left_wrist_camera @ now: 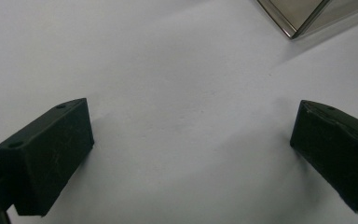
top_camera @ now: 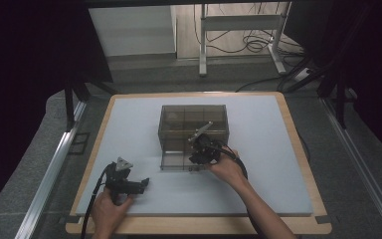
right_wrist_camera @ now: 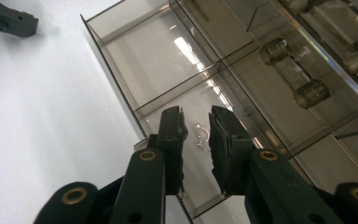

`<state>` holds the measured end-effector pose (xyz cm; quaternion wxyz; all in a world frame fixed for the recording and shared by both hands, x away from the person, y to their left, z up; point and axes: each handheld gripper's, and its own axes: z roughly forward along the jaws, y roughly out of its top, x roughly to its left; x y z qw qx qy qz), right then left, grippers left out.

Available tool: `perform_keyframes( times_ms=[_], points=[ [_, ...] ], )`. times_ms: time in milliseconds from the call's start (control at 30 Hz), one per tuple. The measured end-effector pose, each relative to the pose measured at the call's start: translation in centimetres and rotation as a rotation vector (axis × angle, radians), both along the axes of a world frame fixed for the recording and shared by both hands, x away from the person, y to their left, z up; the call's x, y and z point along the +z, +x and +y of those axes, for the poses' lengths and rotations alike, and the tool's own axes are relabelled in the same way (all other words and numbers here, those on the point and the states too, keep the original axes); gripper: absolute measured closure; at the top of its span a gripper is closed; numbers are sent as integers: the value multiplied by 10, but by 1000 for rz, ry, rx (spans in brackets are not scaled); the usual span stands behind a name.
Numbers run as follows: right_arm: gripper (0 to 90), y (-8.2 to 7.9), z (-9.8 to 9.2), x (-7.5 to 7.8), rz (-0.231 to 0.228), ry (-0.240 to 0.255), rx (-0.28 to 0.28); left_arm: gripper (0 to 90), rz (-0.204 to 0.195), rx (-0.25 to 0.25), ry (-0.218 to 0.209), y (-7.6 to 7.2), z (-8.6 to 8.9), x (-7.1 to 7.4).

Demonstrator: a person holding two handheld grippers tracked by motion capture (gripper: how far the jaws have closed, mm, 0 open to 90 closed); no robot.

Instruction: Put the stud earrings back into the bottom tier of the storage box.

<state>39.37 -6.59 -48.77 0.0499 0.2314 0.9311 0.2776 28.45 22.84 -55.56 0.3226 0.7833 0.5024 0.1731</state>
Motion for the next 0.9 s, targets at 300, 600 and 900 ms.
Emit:
perform_keyframes(
  times_ms=[300,600,900],
  points=[
    [675,-5,-2,6,-9,11,6,0,-1,0,0,0,0,0],
    [600,-13,-5,11,-22,13,10,0,0,0,0,0,0,0],
    [532,-22,-10,12,-30,27,13,0,-4,2,-2,0,0,0]
  ],
)
